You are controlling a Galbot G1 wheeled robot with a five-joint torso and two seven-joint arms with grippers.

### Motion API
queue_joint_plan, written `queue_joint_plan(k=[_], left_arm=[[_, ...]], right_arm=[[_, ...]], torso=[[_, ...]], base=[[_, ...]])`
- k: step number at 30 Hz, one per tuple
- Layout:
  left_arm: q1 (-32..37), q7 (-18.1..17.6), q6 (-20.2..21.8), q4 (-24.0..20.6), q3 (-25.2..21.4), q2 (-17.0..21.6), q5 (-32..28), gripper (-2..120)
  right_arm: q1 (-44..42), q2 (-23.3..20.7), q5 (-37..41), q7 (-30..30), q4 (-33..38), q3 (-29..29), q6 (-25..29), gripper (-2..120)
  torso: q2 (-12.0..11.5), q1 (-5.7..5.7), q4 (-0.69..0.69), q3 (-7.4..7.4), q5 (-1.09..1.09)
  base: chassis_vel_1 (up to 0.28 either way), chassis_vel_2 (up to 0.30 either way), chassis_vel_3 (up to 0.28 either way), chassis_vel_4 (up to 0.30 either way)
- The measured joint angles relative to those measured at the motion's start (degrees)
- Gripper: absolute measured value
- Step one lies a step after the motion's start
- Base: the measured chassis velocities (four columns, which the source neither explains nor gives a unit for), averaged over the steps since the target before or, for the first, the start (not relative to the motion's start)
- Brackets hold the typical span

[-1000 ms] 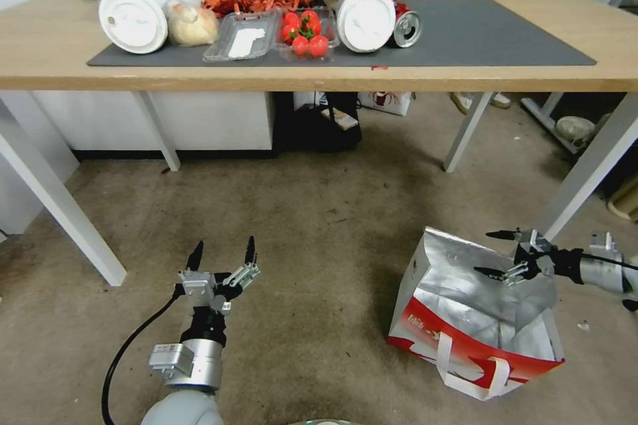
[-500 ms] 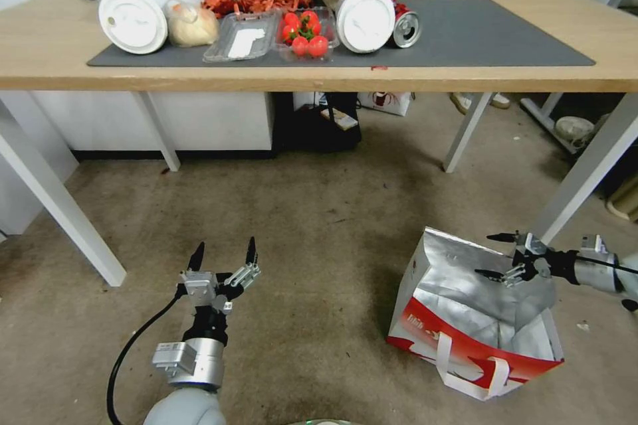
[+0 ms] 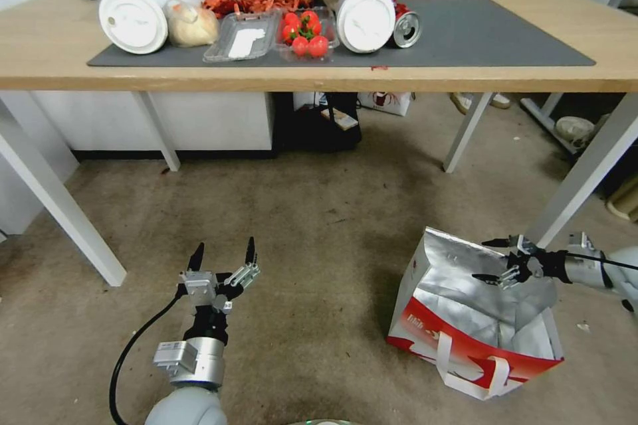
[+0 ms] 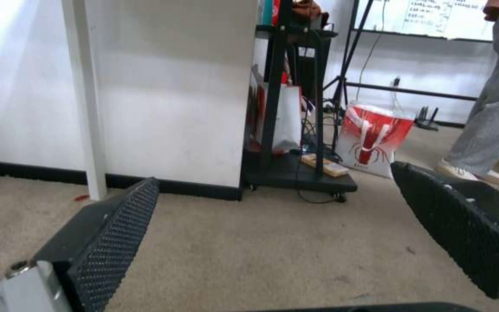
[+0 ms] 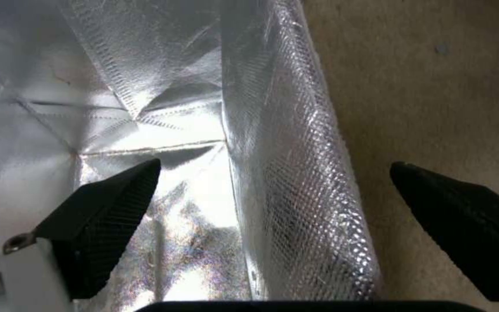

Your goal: Pick up the food delivery bag from the floor and place it on the table.

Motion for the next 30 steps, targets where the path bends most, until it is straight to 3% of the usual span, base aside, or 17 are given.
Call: queue_joint_plan(k=[5, 8, 30], left_arm=[[0.1, -0.2, 0.0, 0.0, -0.1, -0.1, 0.1, 100], [0.2, -0.4, -0.2, 0.0, -0.1, -0.1, 0.2, 100], [-0.1, -1.4, -1.0, -0.3, -0.3, 0.2, -0.3, 100]], right_arm=[[0.8, 0.2, -0.6, -1.6, -0.7, -0.2, -0.3, 100], [0.7, 0.1, -0.5, -2.0, -0.5, -0.2, -0.5, 93], [-3.3, -1.2, 0.2, -3.5, 1.1, 3.5, -1.3, 16]], torso=[[0.0, 0.00, 0.00, 0.00, 0.00], [0.0, 0.00, 0.00, 0.00, 0.00], [0.0, 0.00, 0.00, -0.01, 0.00]], base=[[0.000, 0.000, 0.000, 0.000], [0.000, 0.000, 0.000, 0.000], [0.000, 0.000, 0.000, 0.000]])
